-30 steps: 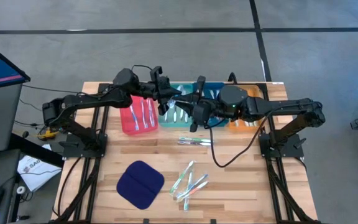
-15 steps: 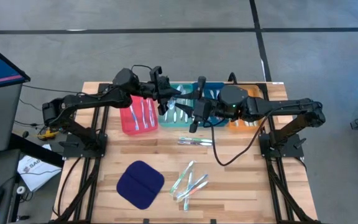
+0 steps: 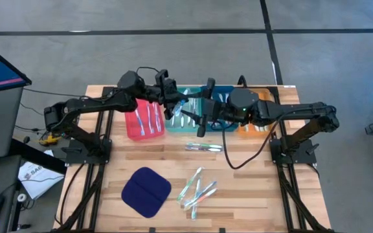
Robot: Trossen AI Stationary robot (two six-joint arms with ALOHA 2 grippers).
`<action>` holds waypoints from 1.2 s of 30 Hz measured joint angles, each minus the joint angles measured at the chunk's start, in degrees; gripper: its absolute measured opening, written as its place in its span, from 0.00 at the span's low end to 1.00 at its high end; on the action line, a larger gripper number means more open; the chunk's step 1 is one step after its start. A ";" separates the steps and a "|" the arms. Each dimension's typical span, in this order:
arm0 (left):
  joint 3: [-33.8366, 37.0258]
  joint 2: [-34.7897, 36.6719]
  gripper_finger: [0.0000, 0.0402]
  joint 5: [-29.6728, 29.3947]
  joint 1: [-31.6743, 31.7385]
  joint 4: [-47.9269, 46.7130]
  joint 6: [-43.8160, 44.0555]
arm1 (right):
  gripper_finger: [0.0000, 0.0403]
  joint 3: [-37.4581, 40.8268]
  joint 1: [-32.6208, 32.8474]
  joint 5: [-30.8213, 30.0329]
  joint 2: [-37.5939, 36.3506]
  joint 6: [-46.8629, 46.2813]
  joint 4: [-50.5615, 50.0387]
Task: Pick & Place Toothbrushes
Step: Put the blue toothbrush into the red bin
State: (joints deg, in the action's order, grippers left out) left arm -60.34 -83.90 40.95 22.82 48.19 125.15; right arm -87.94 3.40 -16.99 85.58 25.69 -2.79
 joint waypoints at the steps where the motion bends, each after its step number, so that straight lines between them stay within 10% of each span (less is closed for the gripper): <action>1: 0.00 0.02 0.04 0.02 0.42 0.01 -0.33 | 0.54 -0.02 -0.03 -0.02 0.00 -1.98 -0.02; 36: 0.04 0.26 0.04 3.08 7.21 1.15 -5.57 | 0.60 -0.22 1.49 0.43 -3.24 -31.88 -4.98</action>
State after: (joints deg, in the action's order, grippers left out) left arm -60.29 -83.64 44.03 30.03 49.34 119.57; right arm -88.16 4.89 -16.56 82.34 -6.19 -7.77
